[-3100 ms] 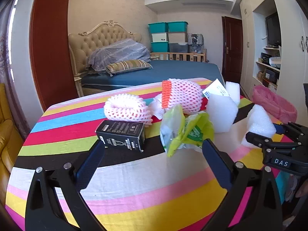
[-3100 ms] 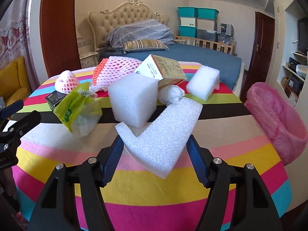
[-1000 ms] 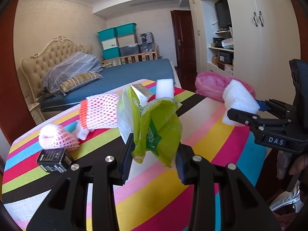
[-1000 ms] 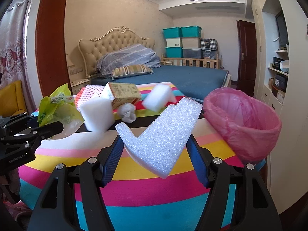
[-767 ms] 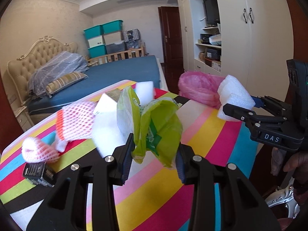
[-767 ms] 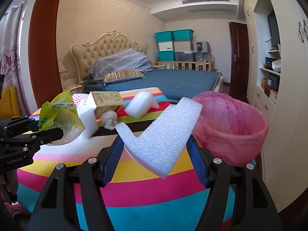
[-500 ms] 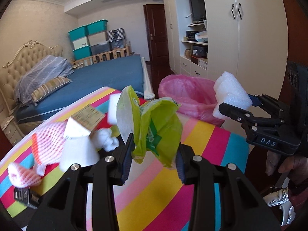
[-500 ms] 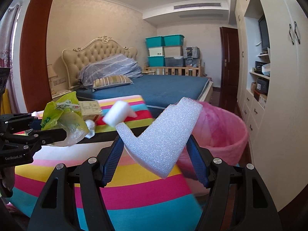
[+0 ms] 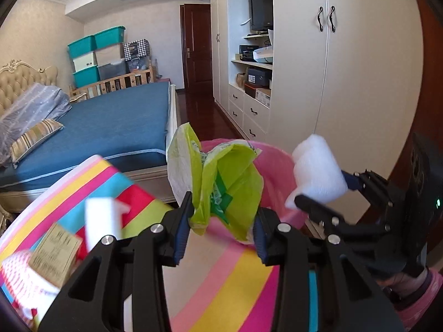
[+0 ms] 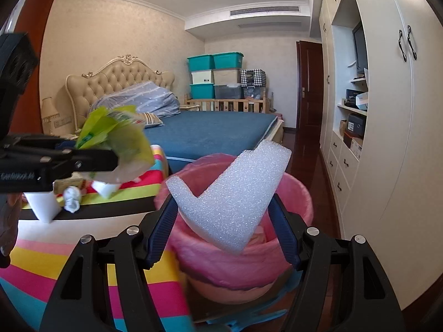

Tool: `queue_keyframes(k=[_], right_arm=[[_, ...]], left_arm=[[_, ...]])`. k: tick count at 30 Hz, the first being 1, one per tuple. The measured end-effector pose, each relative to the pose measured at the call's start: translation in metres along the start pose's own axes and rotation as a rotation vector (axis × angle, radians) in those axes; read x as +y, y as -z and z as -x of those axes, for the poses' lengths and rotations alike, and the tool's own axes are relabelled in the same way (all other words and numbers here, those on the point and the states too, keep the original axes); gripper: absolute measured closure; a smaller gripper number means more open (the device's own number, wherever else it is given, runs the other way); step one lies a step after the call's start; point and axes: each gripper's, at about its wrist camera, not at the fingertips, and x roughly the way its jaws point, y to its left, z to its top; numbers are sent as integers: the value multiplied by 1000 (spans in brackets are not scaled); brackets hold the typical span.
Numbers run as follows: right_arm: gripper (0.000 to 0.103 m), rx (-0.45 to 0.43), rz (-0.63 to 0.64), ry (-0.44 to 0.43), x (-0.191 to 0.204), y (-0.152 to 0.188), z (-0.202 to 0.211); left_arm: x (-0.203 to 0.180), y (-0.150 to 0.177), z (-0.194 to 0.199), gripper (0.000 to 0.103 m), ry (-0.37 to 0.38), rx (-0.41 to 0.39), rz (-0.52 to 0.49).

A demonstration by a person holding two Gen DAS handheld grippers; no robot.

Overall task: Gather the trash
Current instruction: 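Carry the foam piece and wrapper to the wastebasket and open both tools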

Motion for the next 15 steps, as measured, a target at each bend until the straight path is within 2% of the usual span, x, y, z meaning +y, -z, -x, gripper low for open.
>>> queue_keyframes(k=[10, 13, 14, 15], right_arm=[[38, 41, 3, 6, -14, 4, -30], [37, 46, 13, -10, -12, 5, -39], [35, 49, 16, -17, -13, 5, -41], [34, 56, 20, -27, -13, 6, -45]], left_arm=[[-3, -26, -62, 63, 19, 40, 21], [-4, -32, -74, 58, 29, 39, 23], [-3, -36, -77, 55, 50, 39, 26], [-3, -38, -81, 46, 60, 41, 28]])
